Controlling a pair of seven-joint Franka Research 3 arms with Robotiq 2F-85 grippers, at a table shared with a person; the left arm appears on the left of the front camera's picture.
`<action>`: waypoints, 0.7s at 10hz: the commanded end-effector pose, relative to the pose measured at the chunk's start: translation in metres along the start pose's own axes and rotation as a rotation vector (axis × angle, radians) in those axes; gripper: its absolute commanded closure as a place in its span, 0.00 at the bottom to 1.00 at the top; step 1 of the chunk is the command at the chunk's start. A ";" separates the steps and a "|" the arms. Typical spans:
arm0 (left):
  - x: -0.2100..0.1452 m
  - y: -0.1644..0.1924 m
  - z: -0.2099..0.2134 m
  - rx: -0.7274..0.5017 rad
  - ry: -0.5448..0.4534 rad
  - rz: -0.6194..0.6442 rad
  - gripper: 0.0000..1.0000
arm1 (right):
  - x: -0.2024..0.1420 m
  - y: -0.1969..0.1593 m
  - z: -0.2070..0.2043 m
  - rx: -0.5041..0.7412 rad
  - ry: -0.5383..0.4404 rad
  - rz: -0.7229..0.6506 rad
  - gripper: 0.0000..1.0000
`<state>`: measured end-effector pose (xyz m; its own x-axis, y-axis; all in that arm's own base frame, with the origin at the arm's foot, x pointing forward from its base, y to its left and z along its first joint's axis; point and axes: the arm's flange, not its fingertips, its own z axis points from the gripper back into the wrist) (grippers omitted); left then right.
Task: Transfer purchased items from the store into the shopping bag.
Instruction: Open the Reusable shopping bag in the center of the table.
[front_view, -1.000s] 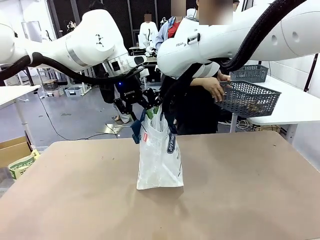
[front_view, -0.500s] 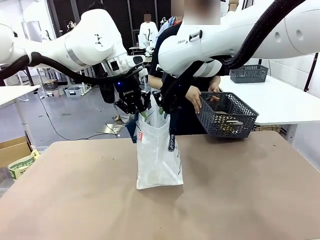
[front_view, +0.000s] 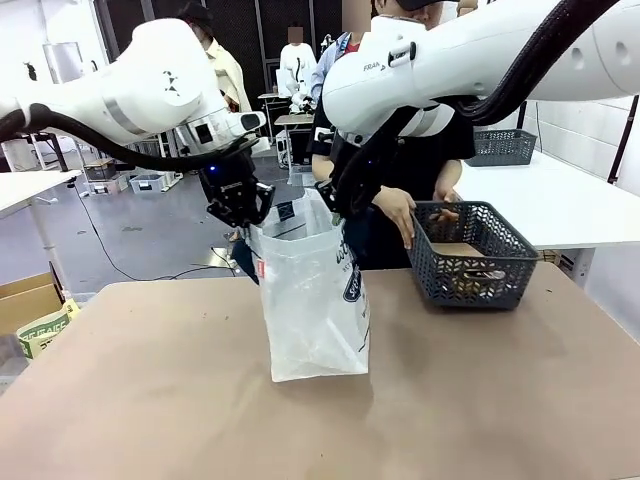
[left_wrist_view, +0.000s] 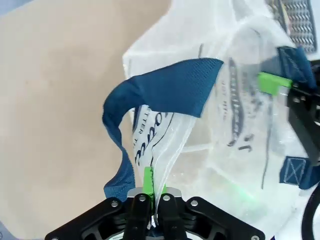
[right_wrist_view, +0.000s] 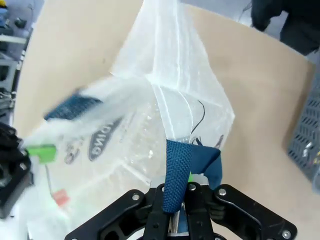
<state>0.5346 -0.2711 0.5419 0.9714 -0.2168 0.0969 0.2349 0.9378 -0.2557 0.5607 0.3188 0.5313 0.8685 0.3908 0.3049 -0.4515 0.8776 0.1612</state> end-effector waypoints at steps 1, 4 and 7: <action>-0.018 0.018 0.001 0.067 -0.055 0.046 1.00 | -0.016 -0.011 0.007 -0.045 0.037 0.080 1.00; -0.024 0.034 -0.001 0.259 -0.132 0.043 1.00 | -0.020 -0.024 0.014 -0.038 0.133 0.166 1.00; -0.025 0.032 -0.001 0.264 -0.133 0.035 1.00 | -0.023 -0.033 0.014 -0.085 0.141 0.276 1.00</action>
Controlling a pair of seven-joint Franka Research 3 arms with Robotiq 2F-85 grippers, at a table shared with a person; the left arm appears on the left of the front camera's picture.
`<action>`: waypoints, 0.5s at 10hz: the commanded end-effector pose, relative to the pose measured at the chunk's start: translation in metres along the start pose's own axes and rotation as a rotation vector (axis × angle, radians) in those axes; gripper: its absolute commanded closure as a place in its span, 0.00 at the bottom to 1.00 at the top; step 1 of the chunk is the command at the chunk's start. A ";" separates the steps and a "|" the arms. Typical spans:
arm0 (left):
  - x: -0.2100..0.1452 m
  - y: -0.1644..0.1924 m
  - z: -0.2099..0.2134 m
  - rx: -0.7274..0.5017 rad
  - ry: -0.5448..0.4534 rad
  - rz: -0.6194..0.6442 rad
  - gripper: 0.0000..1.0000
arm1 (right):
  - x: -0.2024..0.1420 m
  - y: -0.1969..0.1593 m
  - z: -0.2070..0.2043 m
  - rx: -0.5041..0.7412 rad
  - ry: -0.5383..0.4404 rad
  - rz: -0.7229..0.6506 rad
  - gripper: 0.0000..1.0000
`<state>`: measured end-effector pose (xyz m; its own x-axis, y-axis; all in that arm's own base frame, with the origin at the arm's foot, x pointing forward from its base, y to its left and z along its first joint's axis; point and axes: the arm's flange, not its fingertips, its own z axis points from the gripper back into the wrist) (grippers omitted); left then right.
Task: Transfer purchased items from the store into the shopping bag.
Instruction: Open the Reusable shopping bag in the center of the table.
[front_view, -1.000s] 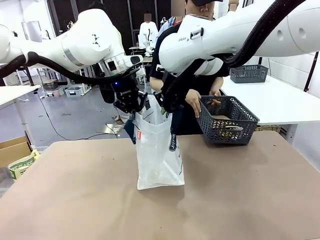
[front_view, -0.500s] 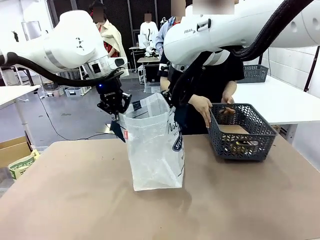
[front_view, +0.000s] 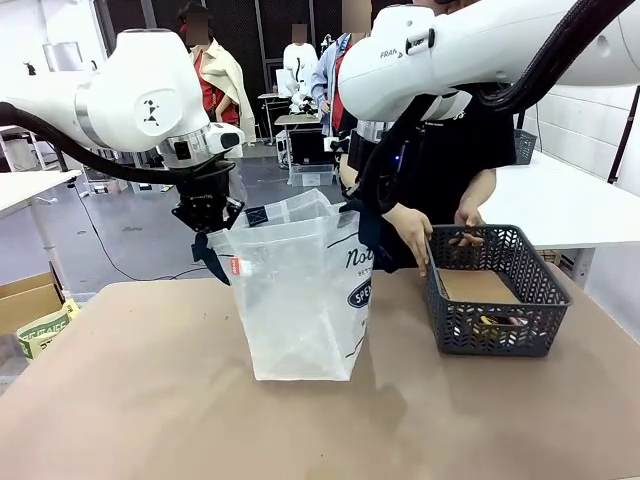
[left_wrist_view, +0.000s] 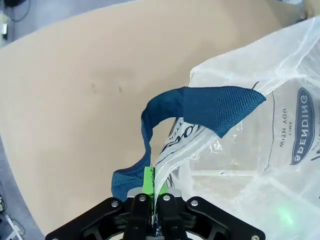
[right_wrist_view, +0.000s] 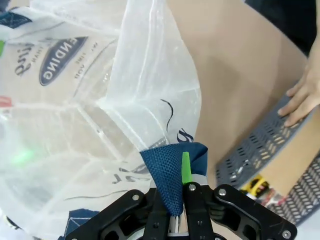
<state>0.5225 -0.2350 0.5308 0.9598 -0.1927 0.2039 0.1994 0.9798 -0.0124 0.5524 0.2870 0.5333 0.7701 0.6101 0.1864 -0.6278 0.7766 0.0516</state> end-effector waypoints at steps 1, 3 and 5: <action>-0.006 -0.002 0.001 0.021 -0.028 0.053 1.00 | -0.007 -0.012 -0.002 -0.028 -0.059 0.103 1.00; -0.007 0.001 0.003 0.014 -0.044 0.088 1.00 | -0.010 -0.023 -0.006 -0.021 -0.135 0.185 1.00; -0.009 0.009 0.002 0.018 -0.035 0.115 1.00 | -0.015 -0.033 -0.008 -0.015 -0.152 0.239 1.00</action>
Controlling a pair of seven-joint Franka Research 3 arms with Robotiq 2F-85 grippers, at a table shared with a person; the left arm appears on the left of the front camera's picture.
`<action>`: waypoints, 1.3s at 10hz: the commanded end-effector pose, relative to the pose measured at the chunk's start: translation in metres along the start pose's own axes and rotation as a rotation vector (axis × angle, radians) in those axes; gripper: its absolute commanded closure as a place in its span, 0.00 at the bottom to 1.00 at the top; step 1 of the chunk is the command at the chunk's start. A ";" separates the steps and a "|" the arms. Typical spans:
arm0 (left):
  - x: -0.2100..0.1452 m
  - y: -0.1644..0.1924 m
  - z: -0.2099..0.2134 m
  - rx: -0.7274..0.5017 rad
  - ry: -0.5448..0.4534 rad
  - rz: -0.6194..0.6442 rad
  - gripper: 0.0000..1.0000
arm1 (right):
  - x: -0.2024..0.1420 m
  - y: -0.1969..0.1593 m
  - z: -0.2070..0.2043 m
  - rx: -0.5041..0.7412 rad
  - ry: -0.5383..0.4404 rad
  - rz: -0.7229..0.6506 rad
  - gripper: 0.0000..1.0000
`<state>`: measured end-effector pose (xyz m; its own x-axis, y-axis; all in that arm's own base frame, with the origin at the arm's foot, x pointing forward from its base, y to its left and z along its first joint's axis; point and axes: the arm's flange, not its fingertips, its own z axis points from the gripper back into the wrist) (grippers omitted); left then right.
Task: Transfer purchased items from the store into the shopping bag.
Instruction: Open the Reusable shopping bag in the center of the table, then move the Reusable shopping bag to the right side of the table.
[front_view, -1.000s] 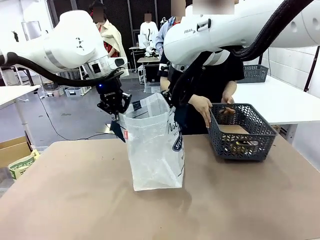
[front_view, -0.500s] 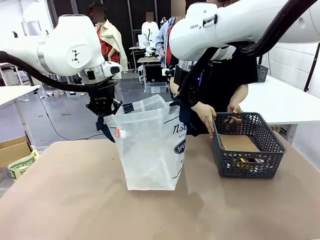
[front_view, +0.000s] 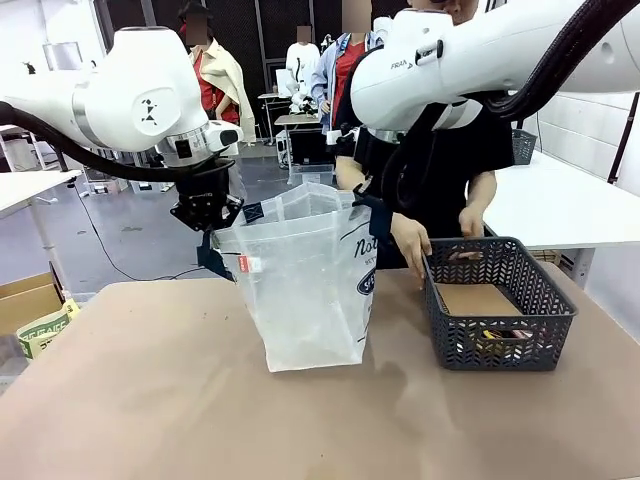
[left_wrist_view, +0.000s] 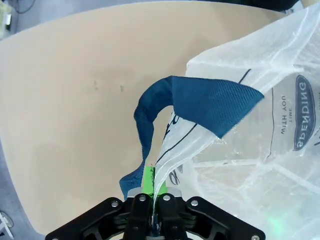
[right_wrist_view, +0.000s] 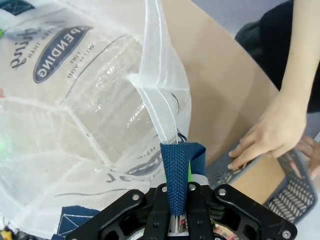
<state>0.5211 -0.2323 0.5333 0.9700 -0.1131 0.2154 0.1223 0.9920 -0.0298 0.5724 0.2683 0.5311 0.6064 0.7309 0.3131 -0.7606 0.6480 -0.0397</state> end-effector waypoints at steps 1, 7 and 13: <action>-0.005 0.009 -0.002 0.005 -0.018 0.041 1.00 | -0.023 -0.005 -0.006 0.040 -0.030 0.026 1.00; 0.001 0.005 -0.001 0.002 0.003 0.010 1.00 | -0.012 -0.007 -0.008 0.040 -0.021 0.019 1.00; 0.001 0.005 -0.001 0.002 0.003 0.010 1.00 | -0.012 -0.007 -0.008 0.040 -0.021 0.019 1.00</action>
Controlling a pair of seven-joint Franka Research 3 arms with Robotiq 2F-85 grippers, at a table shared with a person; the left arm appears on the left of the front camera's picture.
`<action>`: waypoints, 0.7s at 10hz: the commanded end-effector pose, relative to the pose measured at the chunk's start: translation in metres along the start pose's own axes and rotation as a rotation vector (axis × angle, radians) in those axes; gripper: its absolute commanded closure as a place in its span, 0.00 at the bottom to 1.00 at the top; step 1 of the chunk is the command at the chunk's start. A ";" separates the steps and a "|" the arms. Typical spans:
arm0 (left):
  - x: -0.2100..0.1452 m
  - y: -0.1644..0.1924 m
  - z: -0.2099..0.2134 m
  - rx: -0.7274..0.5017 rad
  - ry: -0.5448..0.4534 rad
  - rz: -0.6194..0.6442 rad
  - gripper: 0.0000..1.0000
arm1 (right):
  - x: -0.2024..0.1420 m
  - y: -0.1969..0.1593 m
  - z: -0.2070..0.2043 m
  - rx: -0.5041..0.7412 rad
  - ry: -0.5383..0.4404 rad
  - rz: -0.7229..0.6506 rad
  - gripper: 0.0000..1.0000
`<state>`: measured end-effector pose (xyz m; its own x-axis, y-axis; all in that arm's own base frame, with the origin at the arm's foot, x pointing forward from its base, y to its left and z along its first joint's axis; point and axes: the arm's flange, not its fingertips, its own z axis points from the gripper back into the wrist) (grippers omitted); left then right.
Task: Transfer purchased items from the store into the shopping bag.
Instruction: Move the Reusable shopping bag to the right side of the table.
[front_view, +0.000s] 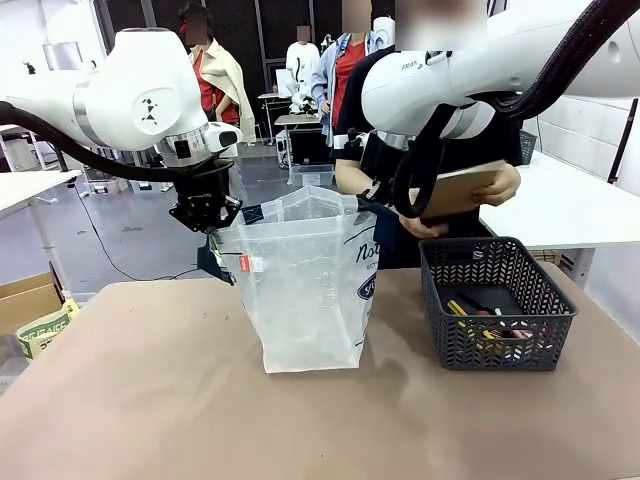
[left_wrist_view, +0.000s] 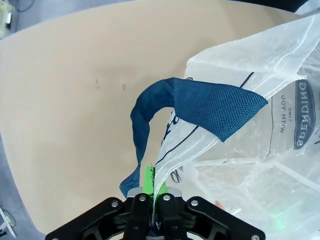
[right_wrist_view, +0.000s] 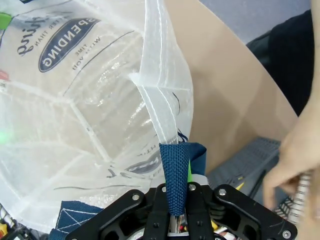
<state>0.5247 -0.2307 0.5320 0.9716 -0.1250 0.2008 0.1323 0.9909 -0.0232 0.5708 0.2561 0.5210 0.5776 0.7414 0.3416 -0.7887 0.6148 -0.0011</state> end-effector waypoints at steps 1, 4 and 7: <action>-0.002 0.003 0.001 -0.003 -0.013 0.022 1.00 | 0.001 -0.001 -0.001 -0.011 0.009 -0.009 1.00; -0.002 0.003 0.001 -0.003 -0.013 0.022 1.00 | 0.001 -0.001 -0.001 -0.011 0.009 -0.009 1.00; -0.002 0.003 0.001 -0.003 -0.013 0.022 1.00 | 0.001 -0.001 -0.001 -0.011 0.009 -0.009 1.00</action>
<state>0.5247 -0.2307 0.5320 0.9716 -0.1250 0.2008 0.1323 0.9909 -0.0232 0.5708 0.2561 0.5210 0.5776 0.7414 0.3416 -0.7886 0.6149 -0.0011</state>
